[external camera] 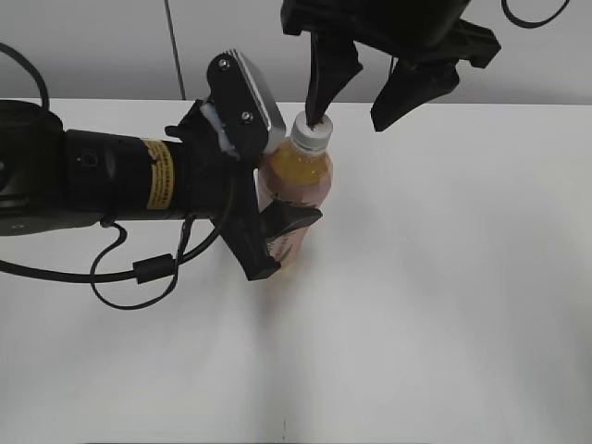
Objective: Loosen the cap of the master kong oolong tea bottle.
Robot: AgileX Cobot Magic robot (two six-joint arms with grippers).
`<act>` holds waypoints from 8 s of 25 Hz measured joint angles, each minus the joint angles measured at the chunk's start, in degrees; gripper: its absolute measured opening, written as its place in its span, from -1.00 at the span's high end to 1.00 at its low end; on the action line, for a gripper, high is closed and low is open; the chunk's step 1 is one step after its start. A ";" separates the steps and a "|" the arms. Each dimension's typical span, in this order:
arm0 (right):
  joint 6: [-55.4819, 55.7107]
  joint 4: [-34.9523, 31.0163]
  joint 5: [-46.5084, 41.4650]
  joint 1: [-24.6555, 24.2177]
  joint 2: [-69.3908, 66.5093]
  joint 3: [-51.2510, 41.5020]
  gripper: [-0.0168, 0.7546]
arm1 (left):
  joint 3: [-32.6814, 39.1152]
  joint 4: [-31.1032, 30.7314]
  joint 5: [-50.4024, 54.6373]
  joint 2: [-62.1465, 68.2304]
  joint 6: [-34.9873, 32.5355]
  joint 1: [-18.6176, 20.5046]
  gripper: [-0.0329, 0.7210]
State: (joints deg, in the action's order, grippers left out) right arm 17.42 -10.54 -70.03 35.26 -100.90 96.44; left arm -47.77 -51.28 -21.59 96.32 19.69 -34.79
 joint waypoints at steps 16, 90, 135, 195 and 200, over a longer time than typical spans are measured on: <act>3.90 -6.09 -0.01 0.00 -3.14 3.44 -0.29 | 0.00 -0.30 -0.72 0.00 0.00 0.00 -0.27; -154.43 -4.68 1.38 0.06 -2.97 1.66 0.23 | 0.00 1.16 -0.30 0.54 0.45 0.33 -0.27; -57.71 0.73 1.90 -16.03 -11.23 -9.69 0.24 | 9.61 22.83 -24.32 4.55 -3.85 0.68 -0.27; -41.74 1.41 13.87 -16.08 -17.15 -16.56 -0.57 | 26.74 33.80 -45.97 7.88 -9.01 5.96 -0.54; -37.20 1.79 11.79 -17.97 -13.86 -16.56 -0.57 | 32.12 41.49 -46.98 7.02 -7.79 10.81 -0.54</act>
State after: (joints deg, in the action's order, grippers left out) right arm -19.78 -8.76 -58.24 17.29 -114.76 79.88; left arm -15.65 -9.79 -68.57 103.33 11.90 -23.97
